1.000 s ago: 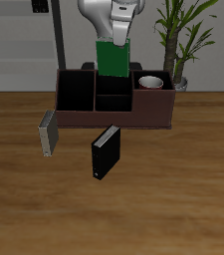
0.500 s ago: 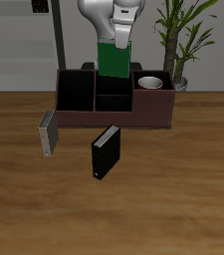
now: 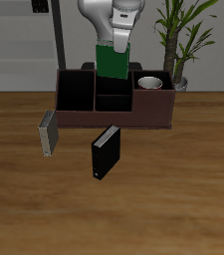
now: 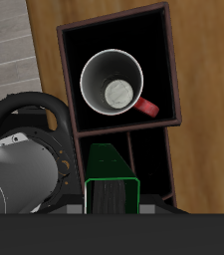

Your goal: Place the red mug into the back desk caddy's right compartment and place the green book into the back desk caddy's back compartment

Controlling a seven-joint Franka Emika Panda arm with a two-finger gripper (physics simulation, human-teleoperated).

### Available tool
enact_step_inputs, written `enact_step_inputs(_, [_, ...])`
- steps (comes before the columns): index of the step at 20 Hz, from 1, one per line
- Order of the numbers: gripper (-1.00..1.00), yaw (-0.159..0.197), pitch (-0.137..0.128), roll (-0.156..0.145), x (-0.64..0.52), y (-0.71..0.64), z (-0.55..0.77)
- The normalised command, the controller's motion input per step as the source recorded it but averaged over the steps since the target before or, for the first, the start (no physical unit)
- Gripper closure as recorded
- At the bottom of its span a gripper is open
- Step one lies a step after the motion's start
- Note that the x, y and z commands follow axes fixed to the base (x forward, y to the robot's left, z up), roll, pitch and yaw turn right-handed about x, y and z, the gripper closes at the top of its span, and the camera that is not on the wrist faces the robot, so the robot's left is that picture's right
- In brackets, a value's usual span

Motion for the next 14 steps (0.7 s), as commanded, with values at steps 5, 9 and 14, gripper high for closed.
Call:
enact_step_inputs(5, [1.00, 0.001, 0.037, 0.005, 0.05, 0.02, -0.19])
enact_step_inputs(9, [1.00, 0.001, 0.023, 0.012, 0.04, 0.05, -0.08])
enact_step_inputs(14, [1.00, -0.007, 0.039, 0.009, 0.04, 0.03, -0.20])
